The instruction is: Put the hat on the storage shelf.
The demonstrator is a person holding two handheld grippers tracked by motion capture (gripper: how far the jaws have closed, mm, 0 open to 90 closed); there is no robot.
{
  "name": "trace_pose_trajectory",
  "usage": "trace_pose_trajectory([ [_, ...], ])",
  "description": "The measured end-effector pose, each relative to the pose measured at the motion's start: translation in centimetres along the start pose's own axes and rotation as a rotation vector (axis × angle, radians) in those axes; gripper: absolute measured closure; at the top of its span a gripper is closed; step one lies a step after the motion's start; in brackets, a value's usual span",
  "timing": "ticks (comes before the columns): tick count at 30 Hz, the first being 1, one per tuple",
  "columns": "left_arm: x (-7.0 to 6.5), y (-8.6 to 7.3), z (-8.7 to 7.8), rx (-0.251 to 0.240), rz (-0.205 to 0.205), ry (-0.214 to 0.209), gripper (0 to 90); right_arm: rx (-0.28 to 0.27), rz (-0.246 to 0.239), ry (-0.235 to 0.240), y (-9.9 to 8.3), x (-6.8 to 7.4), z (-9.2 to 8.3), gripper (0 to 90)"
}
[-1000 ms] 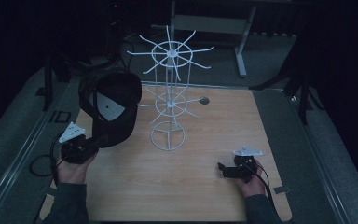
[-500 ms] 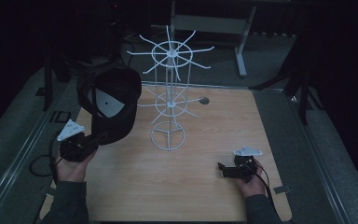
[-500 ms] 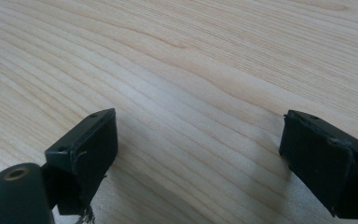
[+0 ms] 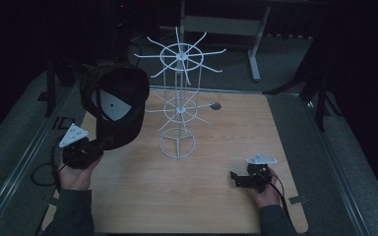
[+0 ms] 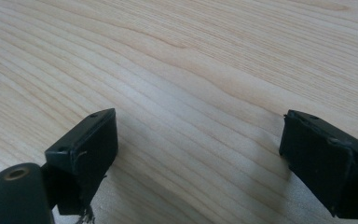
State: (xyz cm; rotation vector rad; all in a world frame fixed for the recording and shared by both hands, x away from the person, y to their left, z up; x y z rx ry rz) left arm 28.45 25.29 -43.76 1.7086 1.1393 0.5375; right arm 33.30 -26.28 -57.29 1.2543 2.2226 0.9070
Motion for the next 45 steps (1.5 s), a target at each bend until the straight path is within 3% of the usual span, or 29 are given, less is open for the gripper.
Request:
trace_pose_trajectory([
  [45,-1.5,1.3,-1.4,-0.07,0.03,0.007,86.5,-0.002,-0.001,-0.001,0.0,0.0,0.0,11.2],
])
Point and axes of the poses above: each handheld gripper's, and its own axes: z roughly forward along the jaws, y roughly out of its top, x roughly to its left, the point moved 1 cm from there along z, roughly forward along the jaws, and after that the axes turned 3 degrees about -y, right-handed, at the moved point
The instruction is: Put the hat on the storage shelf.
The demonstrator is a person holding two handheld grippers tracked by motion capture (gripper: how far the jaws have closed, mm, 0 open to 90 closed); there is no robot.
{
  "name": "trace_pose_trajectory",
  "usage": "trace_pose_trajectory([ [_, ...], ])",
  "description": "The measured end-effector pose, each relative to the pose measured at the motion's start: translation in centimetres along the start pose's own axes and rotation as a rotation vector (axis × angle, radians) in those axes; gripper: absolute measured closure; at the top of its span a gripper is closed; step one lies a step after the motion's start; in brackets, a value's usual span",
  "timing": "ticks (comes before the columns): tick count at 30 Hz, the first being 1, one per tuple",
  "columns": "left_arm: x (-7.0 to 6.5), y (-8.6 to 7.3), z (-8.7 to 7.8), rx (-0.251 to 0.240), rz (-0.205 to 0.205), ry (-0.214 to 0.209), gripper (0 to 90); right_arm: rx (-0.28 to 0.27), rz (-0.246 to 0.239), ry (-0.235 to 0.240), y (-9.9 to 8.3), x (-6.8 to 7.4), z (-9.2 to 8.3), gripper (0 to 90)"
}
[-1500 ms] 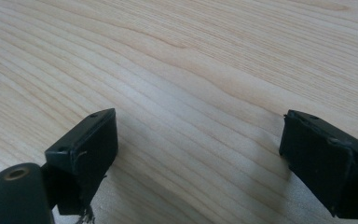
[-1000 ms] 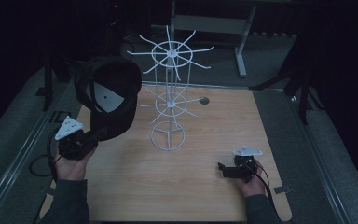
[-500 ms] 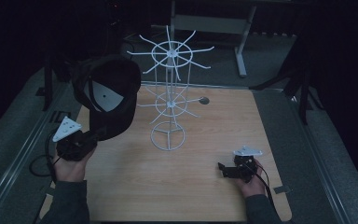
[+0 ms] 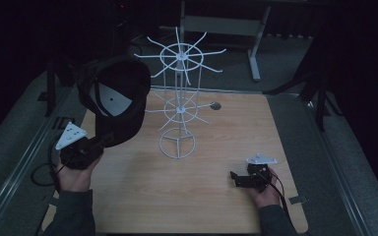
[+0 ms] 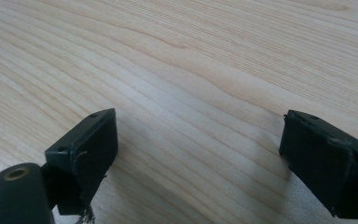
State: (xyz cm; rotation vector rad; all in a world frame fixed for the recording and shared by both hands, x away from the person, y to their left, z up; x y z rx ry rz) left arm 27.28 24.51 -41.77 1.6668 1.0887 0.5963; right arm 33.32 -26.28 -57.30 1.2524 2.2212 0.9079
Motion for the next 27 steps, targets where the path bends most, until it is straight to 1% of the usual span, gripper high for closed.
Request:
trace_pose_trajectory([
  [10,-0.3,0.2,-0.3,-0.012,0.009,0.013,86.6,0.0,0.0,0.0,0.0,0.0,0.0,11.2],
  [17,-0.5,0.2,-0.5,-0.02,0.01,0.014,86.6,0.0,0.0,0.0,0.0,0.0,0.0,11.2],
  [27,-0.8,0.1,-1.4,-0.034,0.012,0.015,86.5,0.0,0.0,0.0,0.0,0.0,0.0,11.3],
])
Point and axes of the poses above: each handheld gripper's, and its own axes: z roughly forward along the jaws, y roughly out of its top, x roughly to its left, the point moved 1 cm from there along z, roughly forward along the jaws, and after that the axes turned 3 degrees about -y, right-handed, at the moved point
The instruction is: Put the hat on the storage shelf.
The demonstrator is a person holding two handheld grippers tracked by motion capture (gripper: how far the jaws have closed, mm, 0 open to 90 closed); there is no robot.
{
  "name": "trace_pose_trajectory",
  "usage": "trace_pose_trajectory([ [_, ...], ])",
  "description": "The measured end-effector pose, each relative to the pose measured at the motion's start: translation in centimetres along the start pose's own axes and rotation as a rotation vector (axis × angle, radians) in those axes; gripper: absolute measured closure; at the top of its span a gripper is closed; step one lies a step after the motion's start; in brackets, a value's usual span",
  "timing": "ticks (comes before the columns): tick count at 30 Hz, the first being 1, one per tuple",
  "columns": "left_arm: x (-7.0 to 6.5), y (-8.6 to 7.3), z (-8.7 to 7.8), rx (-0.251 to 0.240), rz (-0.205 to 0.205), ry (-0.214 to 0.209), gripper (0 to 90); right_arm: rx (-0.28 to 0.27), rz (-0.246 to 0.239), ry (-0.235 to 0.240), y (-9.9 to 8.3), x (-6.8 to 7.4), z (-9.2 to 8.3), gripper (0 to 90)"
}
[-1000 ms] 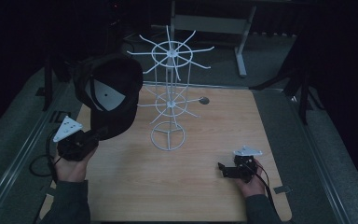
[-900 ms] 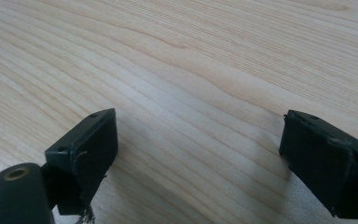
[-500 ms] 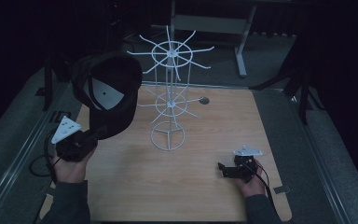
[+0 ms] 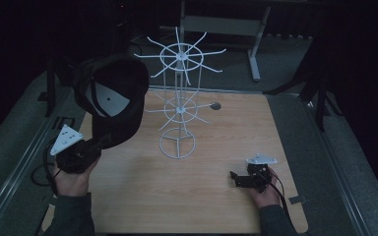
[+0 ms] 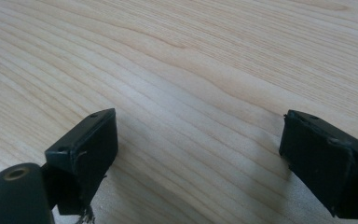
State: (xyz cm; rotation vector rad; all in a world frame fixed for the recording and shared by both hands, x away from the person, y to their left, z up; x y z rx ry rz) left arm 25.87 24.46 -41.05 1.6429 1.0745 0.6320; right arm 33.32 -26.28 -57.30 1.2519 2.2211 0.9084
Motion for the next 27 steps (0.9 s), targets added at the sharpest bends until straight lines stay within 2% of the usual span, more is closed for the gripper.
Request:
trace_pose_trajectory([
  [11,-0.1,0.0,-0.5,-0.01,-0.004,-0.001,86.5,-0.001,0.0,0.0,0.0,0.0,0.0,11.2],
  [17,-0.1,0.1,-0.7,-0.019,-0.02,-0.025,86.5,-0.001,0.001,0.0,0.0,0.0,0.0,11.2],
  [27,-0.2,0.1,-1.1,-0.027,-0.029,-0.039,86.5,-0.001,0.001,0.0,0.0,0.0,0.0,11.3],
])
Point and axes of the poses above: each handheld gripper's, and its own axes: z roughly forward along the jaws, y roughly out of its top, x roughly to its left, the point moved 1 cm from there along z, roughly forward along the jaws, and after that the axes turned 3 degrees about -y, right-handed, at the moved point
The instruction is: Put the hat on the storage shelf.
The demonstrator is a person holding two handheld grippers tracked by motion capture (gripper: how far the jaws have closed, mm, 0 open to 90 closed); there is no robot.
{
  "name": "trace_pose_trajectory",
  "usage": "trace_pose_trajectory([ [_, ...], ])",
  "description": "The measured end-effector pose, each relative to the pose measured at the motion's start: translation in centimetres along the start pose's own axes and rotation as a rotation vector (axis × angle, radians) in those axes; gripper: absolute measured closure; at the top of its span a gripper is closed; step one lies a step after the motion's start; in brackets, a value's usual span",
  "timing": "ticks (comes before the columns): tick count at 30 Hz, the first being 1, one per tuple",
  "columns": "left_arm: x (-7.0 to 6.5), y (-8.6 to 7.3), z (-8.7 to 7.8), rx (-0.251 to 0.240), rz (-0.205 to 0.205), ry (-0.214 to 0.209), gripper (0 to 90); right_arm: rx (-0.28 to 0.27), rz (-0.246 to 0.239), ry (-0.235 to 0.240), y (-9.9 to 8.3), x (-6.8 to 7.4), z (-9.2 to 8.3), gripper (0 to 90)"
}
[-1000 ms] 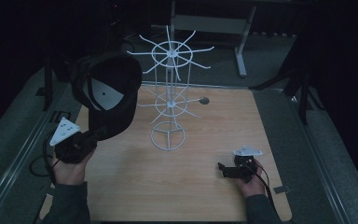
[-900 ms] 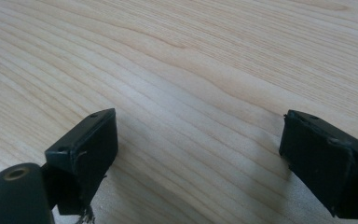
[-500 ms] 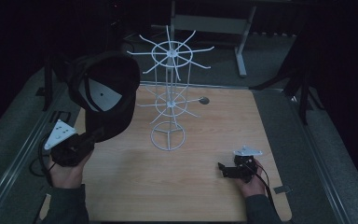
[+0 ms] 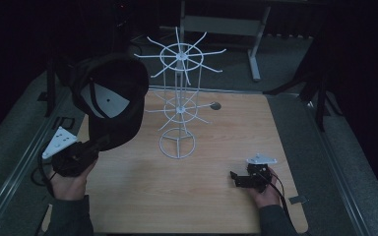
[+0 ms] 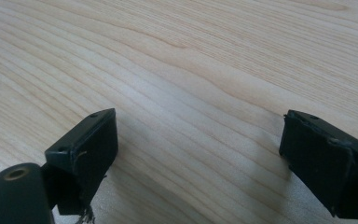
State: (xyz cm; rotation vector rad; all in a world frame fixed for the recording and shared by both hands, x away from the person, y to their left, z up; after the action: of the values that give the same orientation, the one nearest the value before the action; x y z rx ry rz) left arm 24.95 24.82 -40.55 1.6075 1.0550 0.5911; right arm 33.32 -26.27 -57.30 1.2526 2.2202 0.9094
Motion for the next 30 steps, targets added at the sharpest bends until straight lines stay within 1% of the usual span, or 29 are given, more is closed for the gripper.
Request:
trace_pose_trajectory([
  [9,-0.2,0.2,0.1,-0.008,-0.009,-0.021,86.4,0.0,0.0,0.0,0.0,0.0,0.0,11.2],
  [20,-0.4,0.4,0.7,-0.004,0.001,-0.002,86.4,0.002,0.001,0.001,0.0,0.0,0.0,11.2],
  [24,-0.6,0.9,0.9,-0.009,0.011,0.006,86.4,0.002,0.0,0.001,0.0,0.0,0.0,11.3],
  [30,-0.6,1.3,1.2,-0.012,0.009,0.013,86.4,0.002,0.0,0.0,0.0,0.0,0.0,11.2],
])
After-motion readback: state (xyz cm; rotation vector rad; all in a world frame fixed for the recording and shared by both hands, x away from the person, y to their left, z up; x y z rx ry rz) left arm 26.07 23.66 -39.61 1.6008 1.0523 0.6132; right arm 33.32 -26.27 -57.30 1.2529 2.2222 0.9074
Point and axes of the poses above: each handheld gripper's, and its own axes: z roughly forward along the jaws, y roughly out of its top, x roughly to its left, the point moved 1 cm from there along z, roughly forward along the jaws, and after that the axes turned 3 degrees about -y, right-handed, at the moved point
